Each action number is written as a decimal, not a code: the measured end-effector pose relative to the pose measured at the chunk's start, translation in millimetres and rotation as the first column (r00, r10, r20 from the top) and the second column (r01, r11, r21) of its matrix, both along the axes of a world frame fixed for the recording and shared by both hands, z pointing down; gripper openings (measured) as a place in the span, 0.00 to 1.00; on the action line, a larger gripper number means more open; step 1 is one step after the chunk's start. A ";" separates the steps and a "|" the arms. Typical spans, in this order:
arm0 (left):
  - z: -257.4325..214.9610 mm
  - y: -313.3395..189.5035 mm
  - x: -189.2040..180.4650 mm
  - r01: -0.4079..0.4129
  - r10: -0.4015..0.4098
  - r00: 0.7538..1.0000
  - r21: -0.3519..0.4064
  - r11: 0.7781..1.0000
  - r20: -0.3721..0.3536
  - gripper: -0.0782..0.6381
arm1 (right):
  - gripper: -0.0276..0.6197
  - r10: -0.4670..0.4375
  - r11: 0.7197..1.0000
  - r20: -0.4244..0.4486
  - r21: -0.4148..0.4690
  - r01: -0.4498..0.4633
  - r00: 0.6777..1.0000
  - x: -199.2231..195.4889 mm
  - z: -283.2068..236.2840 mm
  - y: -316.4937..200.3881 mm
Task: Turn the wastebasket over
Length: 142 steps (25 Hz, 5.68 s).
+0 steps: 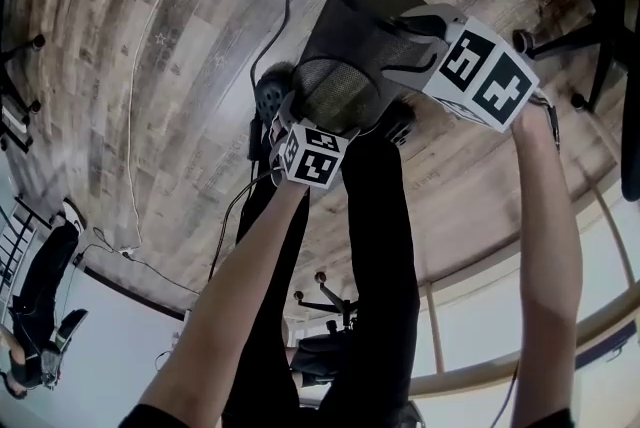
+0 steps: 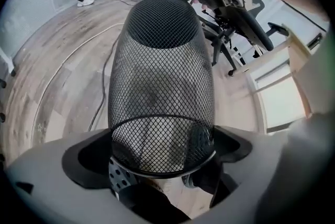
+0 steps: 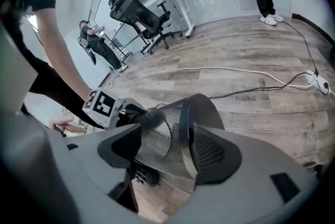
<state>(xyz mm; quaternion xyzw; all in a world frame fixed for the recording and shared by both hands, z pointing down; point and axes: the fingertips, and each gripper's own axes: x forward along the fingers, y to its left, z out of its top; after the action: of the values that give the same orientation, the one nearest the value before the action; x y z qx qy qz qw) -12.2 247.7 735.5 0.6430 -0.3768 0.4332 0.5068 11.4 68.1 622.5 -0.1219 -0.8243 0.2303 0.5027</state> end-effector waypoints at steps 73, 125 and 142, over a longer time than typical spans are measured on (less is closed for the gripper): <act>-56.8 -54.8 -16.9 -0.187 0.222 0.974 0.408 0.894 -0.041 0.92 | 0.69 0.603 0.779 -0.106 -0.136 -0.612 0.791 27.8 28.6 20.1; -40.7 -65.3 -62.6 -0.423 0.424 0.904 0.278 0.862 0.061 0.91 | 0.68 0.575 0.817 -0.143 0.060 -0.573 0.806 28.6 37.4 23.2; -209.1 -104.0 -48.3 -0.256 0.276 0.961 0.345 0.903 -0.008 0.91 | 0.68 0.622 0.779 -0.079 0.162 -0.606 0.779 27.4 -129.4 6.8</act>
<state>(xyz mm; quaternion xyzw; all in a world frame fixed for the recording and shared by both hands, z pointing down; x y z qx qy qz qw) -60.5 143.7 526.4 0.7783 -0.3400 0.4082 0.3346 38.8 74.9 493.2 0.2008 -0.7980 0.3358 0.4584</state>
